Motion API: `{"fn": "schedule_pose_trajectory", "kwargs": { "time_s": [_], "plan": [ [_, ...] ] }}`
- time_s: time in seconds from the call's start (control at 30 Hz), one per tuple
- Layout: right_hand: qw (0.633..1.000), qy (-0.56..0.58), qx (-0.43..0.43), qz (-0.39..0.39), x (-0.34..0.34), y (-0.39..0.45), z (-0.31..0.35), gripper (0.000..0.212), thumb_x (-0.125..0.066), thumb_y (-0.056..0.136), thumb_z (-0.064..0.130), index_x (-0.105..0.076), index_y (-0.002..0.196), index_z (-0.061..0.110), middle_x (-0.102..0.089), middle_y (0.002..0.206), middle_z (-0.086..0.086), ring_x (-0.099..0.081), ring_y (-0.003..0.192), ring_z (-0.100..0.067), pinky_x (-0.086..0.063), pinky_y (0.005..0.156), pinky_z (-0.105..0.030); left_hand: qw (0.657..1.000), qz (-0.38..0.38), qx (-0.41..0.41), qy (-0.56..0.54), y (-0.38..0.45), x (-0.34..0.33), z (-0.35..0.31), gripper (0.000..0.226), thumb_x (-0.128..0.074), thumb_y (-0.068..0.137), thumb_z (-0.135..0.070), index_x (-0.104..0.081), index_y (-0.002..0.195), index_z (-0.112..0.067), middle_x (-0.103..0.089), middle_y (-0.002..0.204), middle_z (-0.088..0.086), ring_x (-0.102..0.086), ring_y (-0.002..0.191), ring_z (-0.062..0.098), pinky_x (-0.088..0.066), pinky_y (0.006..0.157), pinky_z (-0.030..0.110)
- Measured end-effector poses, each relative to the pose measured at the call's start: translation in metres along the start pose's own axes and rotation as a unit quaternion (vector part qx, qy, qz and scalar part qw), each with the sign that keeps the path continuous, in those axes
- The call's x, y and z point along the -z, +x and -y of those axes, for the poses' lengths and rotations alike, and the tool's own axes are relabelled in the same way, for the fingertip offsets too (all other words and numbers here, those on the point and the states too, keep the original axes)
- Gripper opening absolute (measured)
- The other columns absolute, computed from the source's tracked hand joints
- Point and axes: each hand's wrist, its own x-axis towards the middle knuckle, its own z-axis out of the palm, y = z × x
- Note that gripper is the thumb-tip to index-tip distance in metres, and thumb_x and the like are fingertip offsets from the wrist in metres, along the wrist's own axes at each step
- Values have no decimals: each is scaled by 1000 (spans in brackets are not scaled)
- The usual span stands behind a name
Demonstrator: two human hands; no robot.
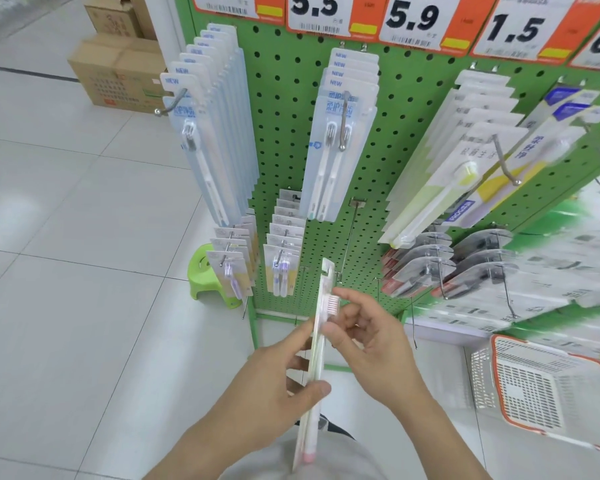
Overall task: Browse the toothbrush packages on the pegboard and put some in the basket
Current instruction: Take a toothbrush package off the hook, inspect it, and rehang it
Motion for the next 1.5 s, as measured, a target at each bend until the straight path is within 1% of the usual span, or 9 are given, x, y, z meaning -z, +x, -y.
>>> {"fn": "schedule_pose_trajectory", "kwargs": {
  "time_s": [0.17, 0.33, 0.53, 0.67, 0.77, 0.97, 1.13, 1.27, 1.5],
  "plan": [
    [998, 12, 3, -60, -3, 1, -9, 33, -79, 83, 30, -69, 114, 36, -67, 79, -1, -66, 73, -21, -58, 73, -38, 999, 25, 30, 6, -2, -4, 8, 35, -65, 95, -23, -59, 125, -40, -73, 86, -8, -67, 72, 6, -56, 73, 24],
    [995, 6, -7, -102, -11, 3, -3, 36, -83, 79, 22, -67, 110, 27, -64, 75, 11, -62, 71, -9, -49, 65, -21, 999, -6, 53, -3, 2, -3, 17, 9, -59, 98, -23, -65, 104, -28, -52, 56, -3, -38, 52, 11, -32, 55, 28],
    [989, 86, -83, -82, -13, 9, -1, 57, -85, 71, 33, -59, 121, 22, -73, 98, 2, -66, 78, -17, -55, 69, -31, 983, -36, 78, -163, 5, 2, 20, 16, -67, 90, -29, -76, 102, -26, -78, 91, 10, -69, 78, 30, -50, 75, 44],
    [987, 139, -85, -5, -7, 10, 2, 24, -80, 78, 18, -73, 98, 6, -72, 88, -22, -62, 71, -23, -53, 60, -31, 976, -46, 86, -194, 6, 8, 22, 17, -73, 89, -34, -78, 97, -20, -79, 90, 10, -74, 89, 34, -55, 82, 51],
    [981, 168, -92, -19, -8, 13, 3, 25, -76, 79, 13, -71, 99, -3, -72, 82, -16, -65, 68, -21, -54, 56, -29, 978, -35, 91, -184, 5, 10, 24, 32, -69, 83, -52, -75, 99, -26, -76, 89, 19, -63, 79, 26, -53, 76, 56],
    [992, 104, -74, -3, -21, 4, 1, 21, -67, 91, 20, -72, 110, 14, -78, 90, -6, -70, 77, -22, -55, 66, -32, 977, -71, 83, -182, 7, 8, 23, 13, -63, 97, -24, -73, 97, -17, -73, 75, 10, -54, 62, 15, -43, 67, 34],
    [995, 70, -60, -46, -19, 5, 2, 31, -68, 93, 1, -75, 90, 31, -72, 77, -16, -62, 66, -26, -53, 53, -33, 978, -52, 63, -190, 7, 6, 20, 25, -57, 95, -25, -68, 116, -17, -78, 104, 5, -71, 103, 30, -52, 98, 50],
    [990, 100, -48, -88, -21, 6, 3, 19, -72, 89, 0, -74, 93, 18, -69, 72, -15, -56, 63, -16, -51, 53, -34, 982, -1, 74, -174, 5, 11, 23, 24, -51, 104, -8, -59, 125, -16, -77, 108, 4, -71, 99, 24, -50, 92, 36],
    [992, 101, -68, 31, -30, 5, 1, 60, -75, 72, 2, -61, 128, 21, -75, 99, -7, -65, 86, -18, -53, 70, -34, 960, -92, 99, -245, 1, 16, 25, 21, -54, 100, -2, -65, 116, -10, -78, 99, 13, -71, 93, 39, -49, 91, 63]
  ]
}}
